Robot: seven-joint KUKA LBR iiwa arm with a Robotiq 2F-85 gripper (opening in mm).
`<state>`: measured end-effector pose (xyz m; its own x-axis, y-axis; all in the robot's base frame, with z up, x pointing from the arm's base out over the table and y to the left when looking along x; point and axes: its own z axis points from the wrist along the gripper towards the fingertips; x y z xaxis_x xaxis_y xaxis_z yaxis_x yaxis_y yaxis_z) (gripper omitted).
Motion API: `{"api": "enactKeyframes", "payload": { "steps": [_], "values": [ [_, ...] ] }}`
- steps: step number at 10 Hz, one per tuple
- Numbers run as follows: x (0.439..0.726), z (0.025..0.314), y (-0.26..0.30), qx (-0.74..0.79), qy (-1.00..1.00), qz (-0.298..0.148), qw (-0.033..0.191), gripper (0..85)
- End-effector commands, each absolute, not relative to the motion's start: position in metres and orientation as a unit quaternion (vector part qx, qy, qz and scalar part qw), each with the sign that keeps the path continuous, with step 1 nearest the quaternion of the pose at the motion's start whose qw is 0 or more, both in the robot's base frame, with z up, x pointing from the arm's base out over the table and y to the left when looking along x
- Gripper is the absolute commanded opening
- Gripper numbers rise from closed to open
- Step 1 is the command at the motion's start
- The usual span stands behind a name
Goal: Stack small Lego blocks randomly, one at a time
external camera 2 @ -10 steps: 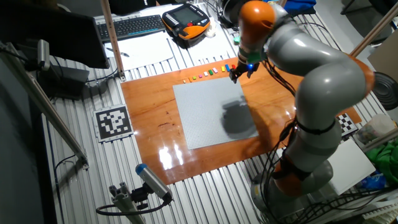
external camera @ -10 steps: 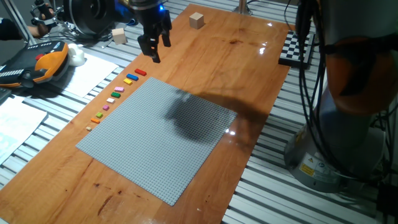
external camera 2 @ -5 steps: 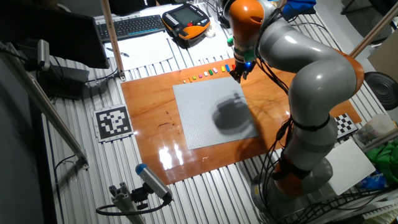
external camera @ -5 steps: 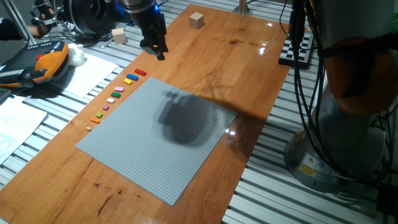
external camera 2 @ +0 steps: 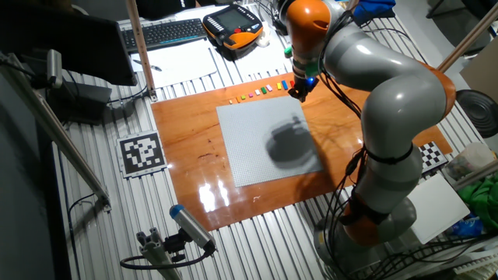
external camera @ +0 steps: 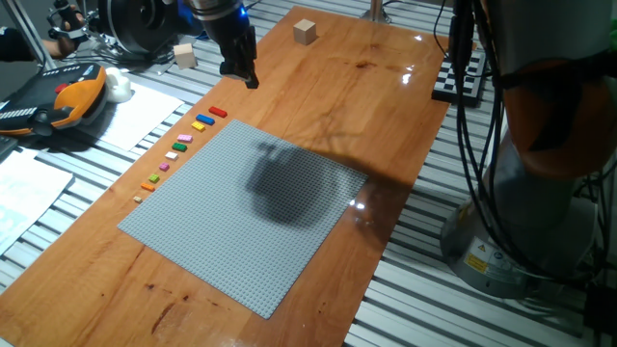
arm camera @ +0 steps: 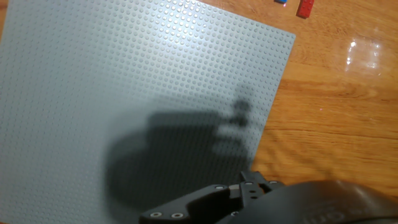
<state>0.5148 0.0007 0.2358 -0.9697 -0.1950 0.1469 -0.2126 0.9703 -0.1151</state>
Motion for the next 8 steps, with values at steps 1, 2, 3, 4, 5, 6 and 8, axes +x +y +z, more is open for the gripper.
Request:
{"api": "enactKeyframes", "payload": {
  "steps": [1, 2, 3, 4, 5, 6, 8],
  "values": [
    [0.5148, 0.2358, 0.0007, 0.1, -0.991, 0.065, 0.066, 0.0],
    [0.5148, 0.2358, 0.0007, 0.095, -0.991, 0.065, 0.064, 0.0],
    [0.5148, 0.2358, 0.0007, 0.102, -0.991, 0.064, 0.065, 0.0],
    [0.5148, 0.2358, 0.0007, 0.097, -0.992, 0.057, 0.058, 0.0],
    [0.5148, 0.2358, 0.0007, 0.097, -0.995, 0.013, 0.006, 0.0],
    [0.5148, 0.2358, 0.0007, 0.106, -0.994, 0.008, 0.025, 0.0],
    [0.5148, 0.2358, 0.0007, 0.078, -0.996, 0.015, 0.038, 0.0]
  ]
}}
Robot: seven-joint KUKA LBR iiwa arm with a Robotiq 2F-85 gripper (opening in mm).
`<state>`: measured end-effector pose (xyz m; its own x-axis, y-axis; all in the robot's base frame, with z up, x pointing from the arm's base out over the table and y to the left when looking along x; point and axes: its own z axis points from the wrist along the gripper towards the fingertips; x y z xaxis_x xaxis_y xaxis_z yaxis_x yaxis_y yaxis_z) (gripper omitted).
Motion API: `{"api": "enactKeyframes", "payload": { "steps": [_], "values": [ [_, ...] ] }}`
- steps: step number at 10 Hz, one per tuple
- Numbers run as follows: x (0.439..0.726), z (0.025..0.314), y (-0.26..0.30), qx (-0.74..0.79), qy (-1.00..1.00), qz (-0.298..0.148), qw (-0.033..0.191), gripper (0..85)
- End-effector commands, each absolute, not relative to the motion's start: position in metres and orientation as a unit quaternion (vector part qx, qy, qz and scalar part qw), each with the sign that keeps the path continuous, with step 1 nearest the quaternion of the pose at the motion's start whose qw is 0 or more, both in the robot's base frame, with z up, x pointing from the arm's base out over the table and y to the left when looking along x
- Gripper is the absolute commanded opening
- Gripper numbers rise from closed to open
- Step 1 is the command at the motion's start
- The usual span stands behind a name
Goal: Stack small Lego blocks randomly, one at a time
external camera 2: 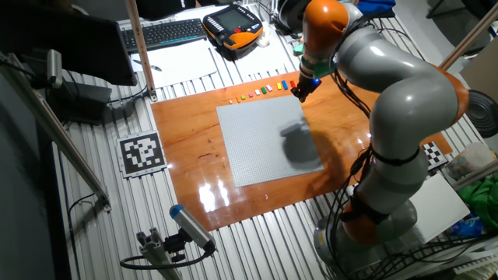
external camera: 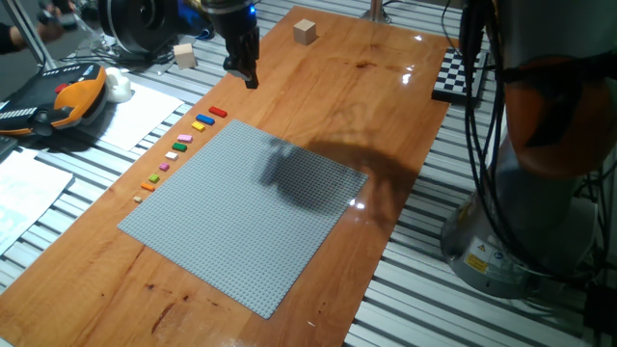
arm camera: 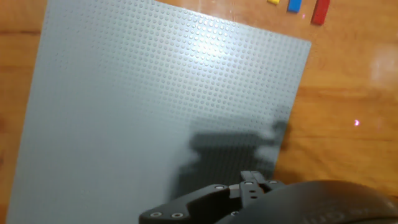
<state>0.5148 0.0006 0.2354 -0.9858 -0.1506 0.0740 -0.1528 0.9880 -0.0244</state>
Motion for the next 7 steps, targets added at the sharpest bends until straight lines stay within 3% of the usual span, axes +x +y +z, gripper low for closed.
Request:
{"api": "enactKeyframes", "payload": {
  "steps": [1, 7],
  "values": [
    [0.5148, 0.2358, 0.0007, 0.068, -0.997, 0.027, 0.027, 0.0],
    [0.5148, 0.2358, 0.0007, 0.026, -0.999, 0.042, 0.018, 0.0]
  ]
}}
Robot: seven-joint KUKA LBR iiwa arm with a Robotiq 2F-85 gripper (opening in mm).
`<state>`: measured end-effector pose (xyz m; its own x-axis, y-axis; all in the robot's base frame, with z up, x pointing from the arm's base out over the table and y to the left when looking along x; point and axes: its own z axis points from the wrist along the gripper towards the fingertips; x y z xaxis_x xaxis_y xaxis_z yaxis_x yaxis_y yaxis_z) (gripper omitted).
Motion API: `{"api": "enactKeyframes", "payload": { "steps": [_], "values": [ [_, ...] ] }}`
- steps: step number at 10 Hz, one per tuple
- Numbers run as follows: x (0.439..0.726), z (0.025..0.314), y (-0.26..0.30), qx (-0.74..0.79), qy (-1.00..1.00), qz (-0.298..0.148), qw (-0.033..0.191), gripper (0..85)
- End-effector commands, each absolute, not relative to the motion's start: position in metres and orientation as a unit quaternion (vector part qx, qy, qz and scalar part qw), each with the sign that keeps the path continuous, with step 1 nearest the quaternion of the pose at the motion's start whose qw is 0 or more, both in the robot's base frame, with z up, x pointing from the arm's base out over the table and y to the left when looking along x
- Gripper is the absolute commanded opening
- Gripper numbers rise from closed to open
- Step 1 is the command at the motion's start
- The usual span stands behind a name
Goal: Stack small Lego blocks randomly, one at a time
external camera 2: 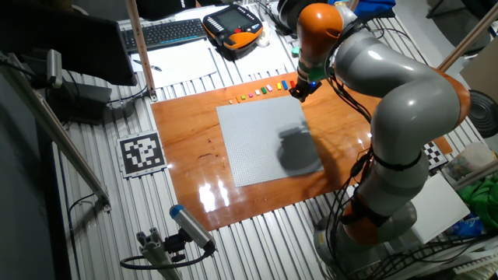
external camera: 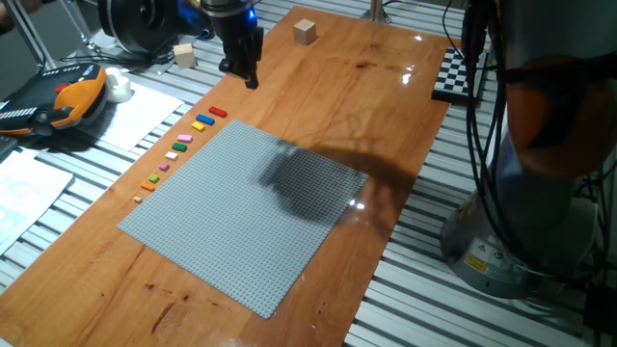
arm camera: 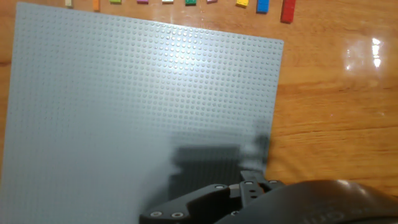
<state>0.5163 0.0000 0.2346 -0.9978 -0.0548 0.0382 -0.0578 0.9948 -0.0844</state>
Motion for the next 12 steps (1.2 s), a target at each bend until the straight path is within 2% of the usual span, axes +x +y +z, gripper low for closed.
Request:
{"api": "enactKeyframes", "payload": {
  "steps": [1, 4, 6, 7, 9, 10, 11, 12],
  "values": [
    [0.529, 0.231, -0.002, 0.032, -0.998, 0.045, 0.02, 0.0],
    [0.597, 0.2, -0.023, 0.046, -0.998, 0.038, 0.018, 0.0],
    [0.625, 0.176, -0.038, 0.063, -0.998, 0.03, -0.007, 0.0],
    [0.631, 0.165, -0.039, 0.069, -0.997, 0.043, -0.008, 0.0],
    [0.63, 0.165, -0.038, 0.064, -0.997, 0.033, -0.001, 0.0],
    [0.63, 0.165, -0.038, 0.061, -0.997, 0.042, -0.002, 0.0],
    [0.63, 0.165, -0.038, 0.058, -0.997, 0.049, -0.016, 0.0],
    [0.63, 0.165, -0.038, 0.032, -0.999, 0.037, -0.011, 0.0]
  ]
}}
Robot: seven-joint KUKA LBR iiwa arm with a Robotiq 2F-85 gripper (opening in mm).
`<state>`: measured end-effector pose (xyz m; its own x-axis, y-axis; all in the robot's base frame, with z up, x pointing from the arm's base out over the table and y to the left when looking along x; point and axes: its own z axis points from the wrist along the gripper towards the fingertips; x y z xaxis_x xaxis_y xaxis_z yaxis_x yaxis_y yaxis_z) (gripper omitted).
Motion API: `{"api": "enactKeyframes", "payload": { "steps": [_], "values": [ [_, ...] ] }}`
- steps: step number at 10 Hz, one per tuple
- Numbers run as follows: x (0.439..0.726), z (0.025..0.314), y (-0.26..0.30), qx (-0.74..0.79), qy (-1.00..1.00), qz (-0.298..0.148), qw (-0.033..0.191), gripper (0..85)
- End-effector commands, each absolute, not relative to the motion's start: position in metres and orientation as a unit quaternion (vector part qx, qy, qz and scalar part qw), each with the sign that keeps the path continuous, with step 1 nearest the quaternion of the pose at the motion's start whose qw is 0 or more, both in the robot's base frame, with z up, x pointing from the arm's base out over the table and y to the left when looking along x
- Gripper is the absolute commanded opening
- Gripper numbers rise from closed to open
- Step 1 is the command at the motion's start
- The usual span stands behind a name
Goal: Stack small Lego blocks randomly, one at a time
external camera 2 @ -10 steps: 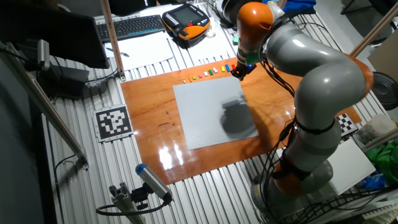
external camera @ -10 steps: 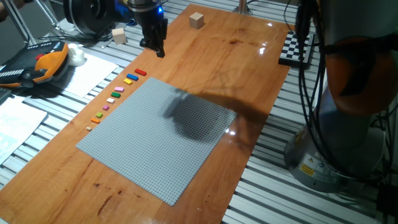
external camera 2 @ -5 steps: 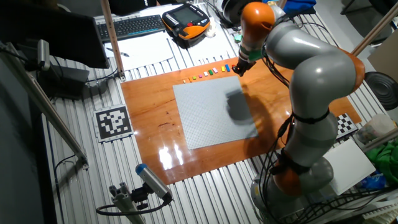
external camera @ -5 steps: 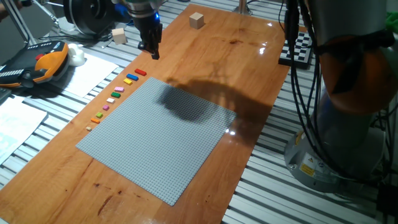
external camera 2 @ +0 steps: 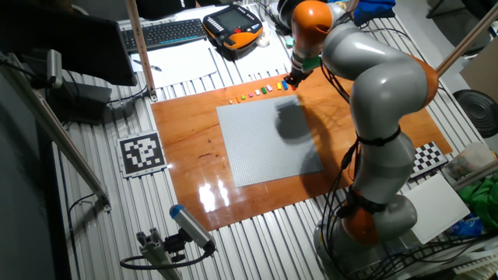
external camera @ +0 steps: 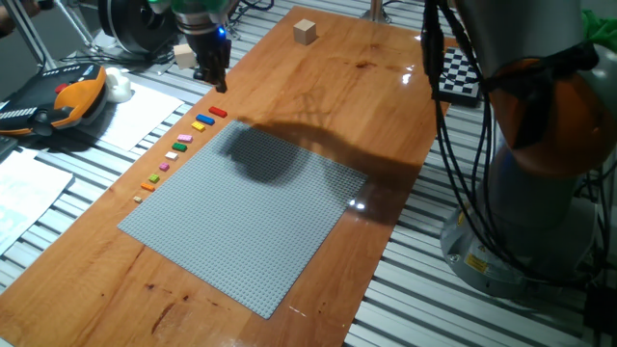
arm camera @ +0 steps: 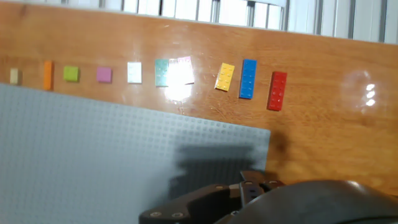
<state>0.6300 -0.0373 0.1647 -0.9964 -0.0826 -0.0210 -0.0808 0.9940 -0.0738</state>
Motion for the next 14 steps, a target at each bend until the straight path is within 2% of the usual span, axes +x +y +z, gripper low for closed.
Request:
{"api": "enactKeyframes", "payload": {
  "steps": [1, 2, 3, 4, 5, 6, 7, 10, 14],
  "values": [
    [0.63, 0.165, -0.038, -0.014, 0.999, -0.035, 0.016, 0.0],
    [0.63, 0.165, -0.038, -0.035, 0.998, -0.053, 0.015, 0.0],
    [0.63, 0.165, -0.038, -0.042, 0.998, -0.039, 0.026, 0.0],
    [0.63, 0.165, -0.038, -0.038, 0.997, -0.053, 0.028, 0.0],
    [0.63, 0.165, -0.038, -0.035, 0.997, -0.067, 0.03, 17.0],
    [0.639, 0.162, -0.038, -0.022, 0.997, -0.069, 0.023, 17.0],
    [0.66, 0.154, -0.045, -0.019, 0.997, -0.072, 0.018, 34.0],
    [0.698, 0.142, -0.068, -0.004, 0.999, -0.054, -0.001, 34.0],
    [0.724, 0.117, -0.081, -0.009, 0.999, -0.048, 0.004, 34.0]
  ]
}}
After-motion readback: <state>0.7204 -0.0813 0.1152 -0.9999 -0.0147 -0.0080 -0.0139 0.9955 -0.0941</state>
